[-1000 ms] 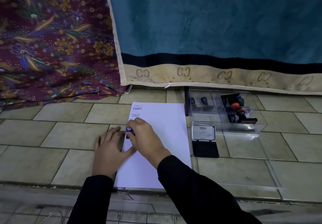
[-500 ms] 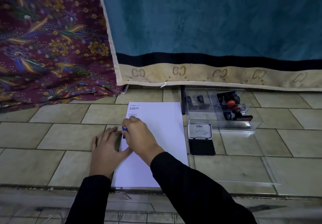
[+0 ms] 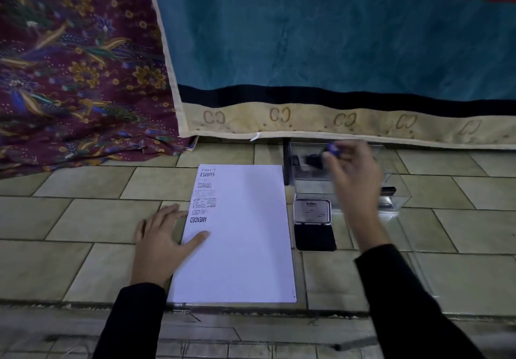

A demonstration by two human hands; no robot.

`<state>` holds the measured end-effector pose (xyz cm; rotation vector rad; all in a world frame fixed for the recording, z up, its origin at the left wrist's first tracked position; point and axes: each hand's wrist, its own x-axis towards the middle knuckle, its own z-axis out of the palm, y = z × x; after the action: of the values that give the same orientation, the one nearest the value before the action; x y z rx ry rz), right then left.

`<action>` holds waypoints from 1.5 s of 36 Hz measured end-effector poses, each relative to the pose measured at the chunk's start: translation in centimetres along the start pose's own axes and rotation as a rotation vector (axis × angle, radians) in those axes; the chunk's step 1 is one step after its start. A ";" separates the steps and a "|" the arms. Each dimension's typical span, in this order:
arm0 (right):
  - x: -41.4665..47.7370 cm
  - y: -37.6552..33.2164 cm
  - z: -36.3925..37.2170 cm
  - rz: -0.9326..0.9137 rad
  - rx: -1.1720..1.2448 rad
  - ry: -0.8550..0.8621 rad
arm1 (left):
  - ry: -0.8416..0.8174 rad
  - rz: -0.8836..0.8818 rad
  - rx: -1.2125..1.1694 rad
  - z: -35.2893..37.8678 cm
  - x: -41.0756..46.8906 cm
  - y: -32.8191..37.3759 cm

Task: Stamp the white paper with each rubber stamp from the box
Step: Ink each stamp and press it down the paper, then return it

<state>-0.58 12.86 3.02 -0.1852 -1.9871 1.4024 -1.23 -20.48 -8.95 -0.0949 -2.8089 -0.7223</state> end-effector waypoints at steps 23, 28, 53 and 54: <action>5.7 7.2 -5.5 0.167 -0.782 -0.373 | -0.025 -0.021 -0.050 -0.7 -0.1 0.6; 5.9 6.8 -5.1 0.210 -0.853 -0.418 | -0.006 -0.020 -0.043 -0.7 -0.1 0.8; 9.1 6.7 5.5 0.116 -1.009 -0.586 | -0.003 0.002 -0.036 -0.4 0.2 0.0; 9.1 6.8 5.6 0.109 -1.031 -0.578 | -0.002 0.006 -0.040 -0.4 0.2 0.0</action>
<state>-12.58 15.59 0.12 -0.3681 -3.0707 0.3521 -1.35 -20.65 -8.55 -0.1114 -2.7952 -0.7777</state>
